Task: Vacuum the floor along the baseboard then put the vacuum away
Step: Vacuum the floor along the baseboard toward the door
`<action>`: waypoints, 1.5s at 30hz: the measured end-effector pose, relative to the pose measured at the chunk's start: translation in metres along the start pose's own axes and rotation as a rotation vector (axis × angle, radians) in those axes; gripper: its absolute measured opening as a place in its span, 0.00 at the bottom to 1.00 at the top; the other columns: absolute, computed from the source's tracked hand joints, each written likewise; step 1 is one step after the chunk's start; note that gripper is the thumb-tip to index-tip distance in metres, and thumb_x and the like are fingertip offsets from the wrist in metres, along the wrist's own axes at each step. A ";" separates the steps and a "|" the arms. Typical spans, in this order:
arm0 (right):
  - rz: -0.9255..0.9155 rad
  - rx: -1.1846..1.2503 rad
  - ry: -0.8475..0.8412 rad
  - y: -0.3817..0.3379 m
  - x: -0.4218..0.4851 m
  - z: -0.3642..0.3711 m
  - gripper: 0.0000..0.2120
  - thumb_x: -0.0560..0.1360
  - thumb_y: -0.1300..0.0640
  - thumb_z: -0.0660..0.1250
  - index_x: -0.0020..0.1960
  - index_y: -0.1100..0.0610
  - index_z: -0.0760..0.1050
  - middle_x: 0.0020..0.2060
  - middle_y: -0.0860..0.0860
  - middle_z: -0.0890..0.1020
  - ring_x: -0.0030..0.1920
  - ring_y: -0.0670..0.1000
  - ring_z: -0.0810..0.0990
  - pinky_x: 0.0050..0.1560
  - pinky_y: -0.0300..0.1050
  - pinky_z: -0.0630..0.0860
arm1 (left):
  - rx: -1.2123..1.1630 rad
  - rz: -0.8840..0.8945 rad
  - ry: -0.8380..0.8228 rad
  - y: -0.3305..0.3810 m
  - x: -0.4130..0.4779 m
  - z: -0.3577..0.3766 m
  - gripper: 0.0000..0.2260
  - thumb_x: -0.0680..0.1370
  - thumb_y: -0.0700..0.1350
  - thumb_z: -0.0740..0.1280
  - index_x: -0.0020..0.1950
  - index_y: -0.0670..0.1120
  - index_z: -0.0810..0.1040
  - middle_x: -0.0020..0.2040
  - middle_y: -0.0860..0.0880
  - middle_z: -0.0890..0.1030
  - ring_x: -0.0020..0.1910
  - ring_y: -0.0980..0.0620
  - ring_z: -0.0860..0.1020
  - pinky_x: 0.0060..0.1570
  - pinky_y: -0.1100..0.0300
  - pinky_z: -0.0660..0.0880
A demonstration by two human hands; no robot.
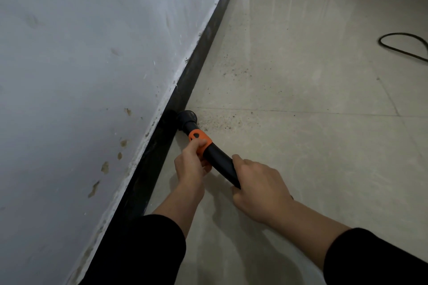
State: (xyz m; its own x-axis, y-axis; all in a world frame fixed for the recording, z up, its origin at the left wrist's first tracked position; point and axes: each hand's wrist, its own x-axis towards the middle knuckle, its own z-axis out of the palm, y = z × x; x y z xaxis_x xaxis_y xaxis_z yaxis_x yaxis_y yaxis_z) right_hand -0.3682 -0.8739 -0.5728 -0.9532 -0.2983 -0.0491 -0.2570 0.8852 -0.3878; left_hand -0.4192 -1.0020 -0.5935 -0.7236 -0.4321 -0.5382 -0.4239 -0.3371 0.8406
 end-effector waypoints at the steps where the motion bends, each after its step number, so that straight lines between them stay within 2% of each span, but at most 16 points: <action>1: -0.001 0.002 0.008 -0.001 0.002 0.001 0.16 0.73 0.56 0.63 0.60 0.54 0.65 0.47 0.50 0.77 0.39 0.52 0.70 0.38 0.44 0.66 | 0.003 0.005 -0.001 0.000 0.002 0.000 0.06 0.70 0.44 0.70 0.45 0.44 0.79 0.43 0.43 0.82 0.45 0.43 0.81 0.51 0.48 0.79; 5: -0.003 0.017 0.040 0.000 0.006 0.004 0.24 0.74 0.56 0.63 0.69 0.55 0.61 0.51 0.51 0.77 0.46 0.53 0.77 0.39 0.44 0.67 | 0.001 0.015 -0.001 0.002 0.008 0.002 0.06 0.70 0.43 0.70 0.44 0.44 0.79 0.43 0.43 0.82 0.43 0.45 0.80 0.48 0.50 0.79; 9: -0.015 0.008 0.034 0.000 0.002 0.007 0.33 0.75 0.56 0.62 0.76 0.57 0.53 0.54 0.51 0.77 0.50 0.53 0.78 0.40 0.44 0.67 | -0.005 0.022 0.002 -0.001 0.008 0.000 0.03 0.70 0.43 0.69 0.43 0.44 0.79 0.40 0.44 0.80 0.42 0.45 0.79 0.45 0.51 0.78; 16: -0.032 -0.011 0.037 0.006 -0.014 0.005 0.33 0.75 0.56 0.62 0.76 0.57 0.52 0.55 0.52 0.76 0.51 0.53 0.77 0.40 0.44 0.66 | 0.017 0.020 -0.019 -0.010 -0.004 0.000 0.03 0.71 0.42 0.68 0.43 0.45 0.78 0.43 0.42 0.80 0.45 0.43 0.79 0.53 0.45 0.77; 23: -0.016 -0.027 0.042 0.018 -0.028 -0.009 0.27 0.74 0.57 0.62 0.71 0.57 0.60 0.51 0.52 0.77 0.47 0.53 0.77 0.39 0.44 0.66 | 0.012 0.015 -0.035 -0.017 -0.022 0.013 0.03 0.71 0.42 0.68 0.44 0.45 0.77 0.43 0.43 0.80 0.46 0.43 0.79 0.53 0.46 0.78; 28: 0.007 -0.038 0.022 0.022 -0.039 -0.024 0.19 0.74 0.57 0.63 0.64 0.55 0.64 0.49 0.51 0.77 0.39 0.52 0.70 0.38 0.44 0.65 | 0.011 -0.004 -0.042 -0.019 -0.033 0.023 0.05 0.70 0.43 0.68 0.43 0.44 0.79 0.43 0.43 0.80 0.44 0.43 0.80 0.51 0.48 0.78; 33: 0.046 -0.051 -0.015 0.026 -0.046 -0.036 0.16 0.73 0.56 0.63 0.59 0.55 0.65 0.48 0.51 0.77 0.39 0.53 0.69 0.38 0.45 0.65 | 0.017 -0.034 -0.064 -0.021 -0.040 0.030 0.06 0.70 0.44 0.68 0.44 0.43 0.79 0.46 0.42 0.81 0.46 0.42 0.80 0.51 0.48 0.79; 37: 0.077 -0.049 -0.036 0.029 -0.053 -0.043 0.13 0.73 0.57 0.63 0.55 0.55 0.64 0.43 0.50 0.73 0.38 0.54 0.69 0.38 0.45 0.65 | 0.024 -0.050 -0.096 -0.022 -0.045 0.036 0.07 0.70 0.44 0.69 0.45 0.43 0.79 0.50 0.40 0.82 0.48 0.42 0.81 0.53 0.47 0.79; 41: 0.098 -0.047 -0.036 0.033 -0.060 -0.049 0.12 0.73 0.57 0.62 0.53 0.54 0.63 0.46 0.51 0.76 0.39 0.54 0.69 0.38 0.45 0.64 | 0.034 -0.068 -0.123 -0.025 -0.053 0.043 0.07 0.71 0.44 0.69 0.45 0.43 0.78 0.50 0.40 0.81 0.48 0.42 0.81 0.50 0.49 0.79; 45: 0.123 -0.040 -0.041 0.039 -0.070 -0.054 0.12 0.74 0.56 0.62 0.50 0.53 0.59 0.41 0.49 0.70 0.38 0.54 0.70 0.37 0.44 0.64 | 0.055 -0.086 -0.162 -0.028 -0.060 0.049 0.07 0.71 0.45 0.69 0.45 0.43 0.77 0.51 0.40 0.81 0.46 0.44 0.79 0.45 0.52 0.79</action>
State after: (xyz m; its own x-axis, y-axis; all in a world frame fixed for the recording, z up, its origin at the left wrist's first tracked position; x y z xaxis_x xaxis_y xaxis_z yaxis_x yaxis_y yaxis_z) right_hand -0.3202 -0.7991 -0.5350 -0.9709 -0.1999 -0.1321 -0.1452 0.9293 -0.3395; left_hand -0.3908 -0.9261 -0.5819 -0.7600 -0.2618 -0.5949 -0.5139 -0.3183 0.7966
